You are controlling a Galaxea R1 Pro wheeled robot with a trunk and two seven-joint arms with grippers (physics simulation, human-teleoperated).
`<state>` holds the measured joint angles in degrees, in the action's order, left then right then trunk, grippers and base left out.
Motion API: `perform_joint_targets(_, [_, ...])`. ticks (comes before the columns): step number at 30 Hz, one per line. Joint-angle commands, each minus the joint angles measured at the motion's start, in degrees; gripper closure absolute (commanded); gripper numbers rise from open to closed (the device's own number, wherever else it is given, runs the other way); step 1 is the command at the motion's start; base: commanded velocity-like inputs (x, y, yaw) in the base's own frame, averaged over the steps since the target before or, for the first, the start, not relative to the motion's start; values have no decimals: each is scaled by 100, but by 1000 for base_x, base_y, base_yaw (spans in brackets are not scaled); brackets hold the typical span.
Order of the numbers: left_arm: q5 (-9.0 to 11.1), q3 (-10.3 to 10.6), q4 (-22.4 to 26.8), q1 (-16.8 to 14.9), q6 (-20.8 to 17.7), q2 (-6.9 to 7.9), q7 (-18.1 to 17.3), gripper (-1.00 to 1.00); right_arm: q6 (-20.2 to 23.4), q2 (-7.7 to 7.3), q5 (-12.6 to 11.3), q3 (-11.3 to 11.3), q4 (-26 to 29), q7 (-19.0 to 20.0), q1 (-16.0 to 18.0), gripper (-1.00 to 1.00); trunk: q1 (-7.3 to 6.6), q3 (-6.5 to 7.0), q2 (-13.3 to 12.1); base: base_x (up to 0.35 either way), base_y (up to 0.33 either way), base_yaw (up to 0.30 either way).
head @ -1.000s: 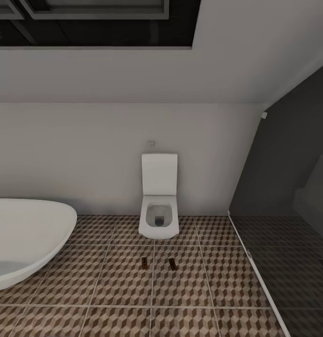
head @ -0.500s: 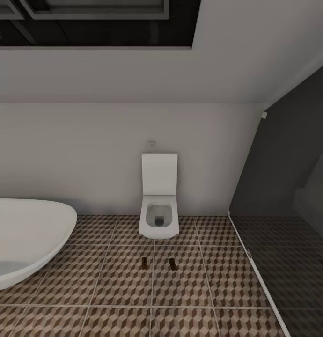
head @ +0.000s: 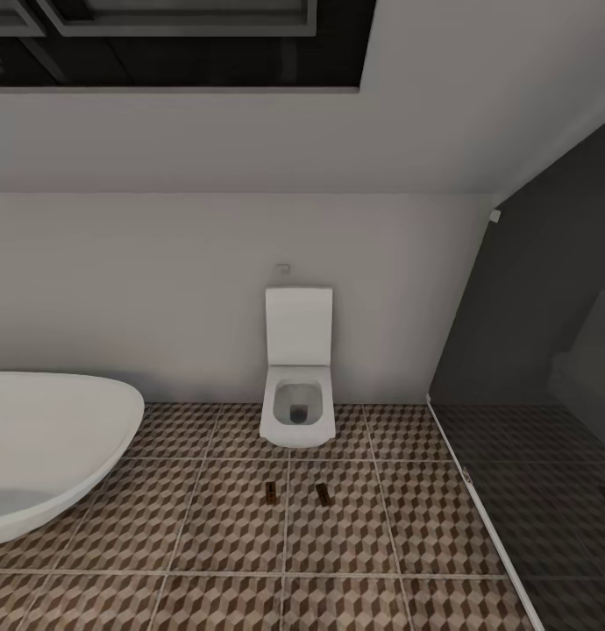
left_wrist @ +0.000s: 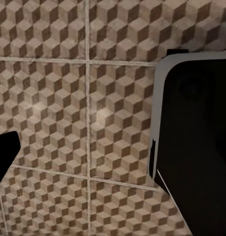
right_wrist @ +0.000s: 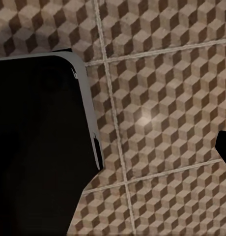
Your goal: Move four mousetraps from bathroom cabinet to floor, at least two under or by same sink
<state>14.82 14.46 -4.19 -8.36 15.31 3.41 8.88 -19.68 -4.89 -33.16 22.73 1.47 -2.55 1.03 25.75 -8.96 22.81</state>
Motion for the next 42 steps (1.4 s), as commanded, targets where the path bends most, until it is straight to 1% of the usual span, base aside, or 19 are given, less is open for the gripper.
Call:
perform_joint_targets(1, [64,48,-21,39,35,-8,0,-100,34,-3,-28,49,7,-27,2,-100,3,-11,11,0,0,0])
perform_joint_targets(3, [112,45,-21,126,35,-12,-3,-100,125,-9,-33,48,17,-25,2,-100,3,-11,11,0,0,0])
perform_joint_targets(6, [241,42,-21,287,34,-19,-11,-100,308,-24,-33,48,39,-21,2,-100,3,-11,11,0,0,0])
perform_joint_targets(7, [314,41,-21,376,36,-21,-17,-100,365,-31,-30,48,71,-20,2,-100,3,-11,11,0,0,0])
perform_joint_targets(9, [394,41,-21,460,38,-23,-20,-100,401,-45,-28,48,128,-19,2,-100,3,-11,11,0,0,0])
perform_joint_targets(12, [519,40,-21,574,40,-22,-24,-100,436,-100,-21,48,241,-18,2,-100,3,-11,11,0,0,0])
perform_joint_targets(13, [597,40,-21,647,44,-23,-25,-100,452,-144,-22,48,340,-18,2,-100,3,-11,11,0,0,0])
perform_joint_targets(19, [764,40,-21,873,56,-17,-29,-100,567,-255,-14,52,689,-23,2,-100,3,-11,11,0,0,0])
perform_joint_targets(23, [792,40,-21,974,60,-20,-33,-100,621,-268,-5,54,783,-21,2,-100,3,-11,11,0,0,0])
perform_joint_targets(27, [832,40,-9,1034,76,-25,-35,-100,628,-250,7,55,824,-39,2,-100,3,-11,11,0,0,0])
perform_joint_targets(42, [839,36,31,1056,72,-46,-29,-100,617,-238,37,81,791,-70,2,-100,3,-11,11,0,0,0])
